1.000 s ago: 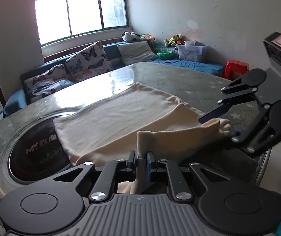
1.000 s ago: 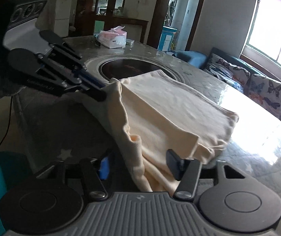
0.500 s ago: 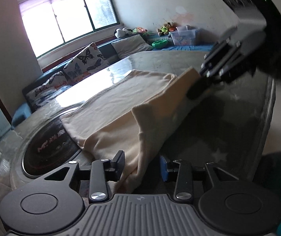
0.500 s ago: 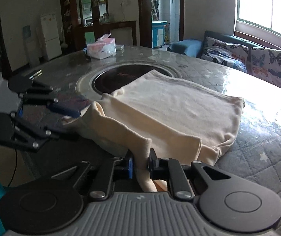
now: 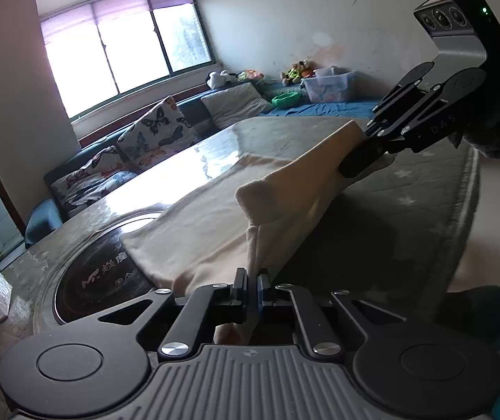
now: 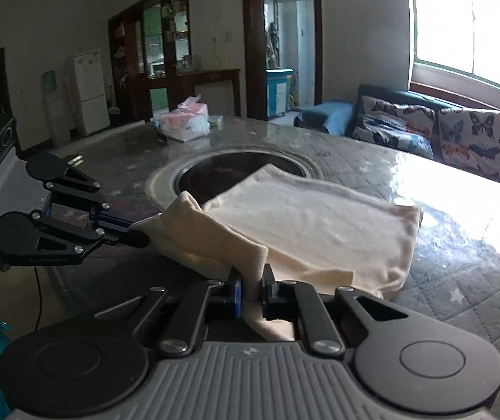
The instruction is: Fold clothes
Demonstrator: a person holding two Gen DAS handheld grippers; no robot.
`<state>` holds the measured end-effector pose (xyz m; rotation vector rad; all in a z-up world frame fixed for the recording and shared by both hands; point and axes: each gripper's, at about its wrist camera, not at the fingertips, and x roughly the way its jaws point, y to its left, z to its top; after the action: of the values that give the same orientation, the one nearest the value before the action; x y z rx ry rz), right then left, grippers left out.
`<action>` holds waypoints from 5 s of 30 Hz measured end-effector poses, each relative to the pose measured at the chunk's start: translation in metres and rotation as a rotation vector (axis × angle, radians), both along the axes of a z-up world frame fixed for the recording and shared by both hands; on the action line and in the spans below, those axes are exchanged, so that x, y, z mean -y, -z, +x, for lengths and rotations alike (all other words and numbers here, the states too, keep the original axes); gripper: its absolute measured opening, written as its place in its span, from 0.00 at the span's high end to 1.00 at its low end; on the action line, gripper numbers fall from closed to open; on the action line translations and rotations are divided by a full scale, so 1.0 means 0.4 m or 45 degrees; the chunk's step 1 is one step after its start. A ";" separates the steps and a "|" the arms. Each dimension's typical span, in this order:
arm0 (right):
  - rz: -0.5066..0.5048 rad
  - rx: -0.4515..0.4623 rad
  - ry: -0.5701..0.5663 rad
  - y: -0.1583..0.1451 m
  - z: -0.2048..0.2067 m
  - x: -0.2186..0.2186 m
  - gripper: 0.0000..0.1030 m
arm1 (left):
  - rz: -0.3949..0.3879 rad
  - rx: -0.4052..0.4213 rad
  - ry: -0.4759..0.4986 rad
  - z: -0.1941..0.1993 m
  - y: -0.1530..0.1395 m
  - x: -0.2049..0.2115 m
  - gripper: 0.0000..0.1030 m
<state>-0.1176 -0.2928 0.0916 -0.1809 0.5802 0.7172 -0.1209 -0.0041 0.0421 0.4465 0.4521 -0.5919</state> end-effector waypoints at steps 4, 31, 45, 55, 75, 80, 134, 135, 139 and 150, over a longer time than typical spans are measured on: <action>-0.005 0.007 -0.042 -0.035 -0.066 0.015 0.91 | -0.020 -0.025 0.047 -0.067 -0.035 -0.013 0.94; -0.151 -0.009 -0.008 -0.063 0.329 -0.069 0.91 | -0.099 -0.108 -0.336 0.390 -0.024 -0.022 0.94; -0.030 -0.109 0.253 0.054 0.399 -0.015 0.79 | -0.107 -0.222 -0.521 0.468 0.030 -0.053 0.90; -0.070 -0.158 0.213 0.066 0.392 -0.010 0.70 | -0.056 -0.231 -0.332 0.450 0.031 0.015 0.71; -0.145 -0.126 0.301 0.121 0.445 -0.062 0.87 | 0.067 -0.162 -0.326 0.500 0.077 0.092 0.88; -0.104 -0.116 0.325 0.100 0.432 -0.027 0.80 | 0.058 -0.159 -0.345 0.498 0.069 0.086 0.81; 0.038 -0.115 0.329 0.102 0.119 0.073 0.81 | -0.182 -0.175 -0.266 0.211 0.012 0.152 0.70; 0.029 -0.118 0.333 0.106 0.116 0.074 0.81 | -0.184 -0.178 -0.250 0.211 0.013 0.165 0.70; 0.020 -0.121 0.354 0.122 0.114 0.082 0.81 | -0.170 -0.198 -0.199 0.214 0.031 0.212 0.70; 0.000 -0.059 0.262 0.078 0.113 0.030 0.81 | -0.189 -0.225 -0.191 0.201 0.052 0.207 0.70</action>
<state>-0.0724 -0.3047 0.0605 -0.1031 0.6328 0.5229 -0.0403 -0.0869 0.0213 0.2167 0.6006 -0.5172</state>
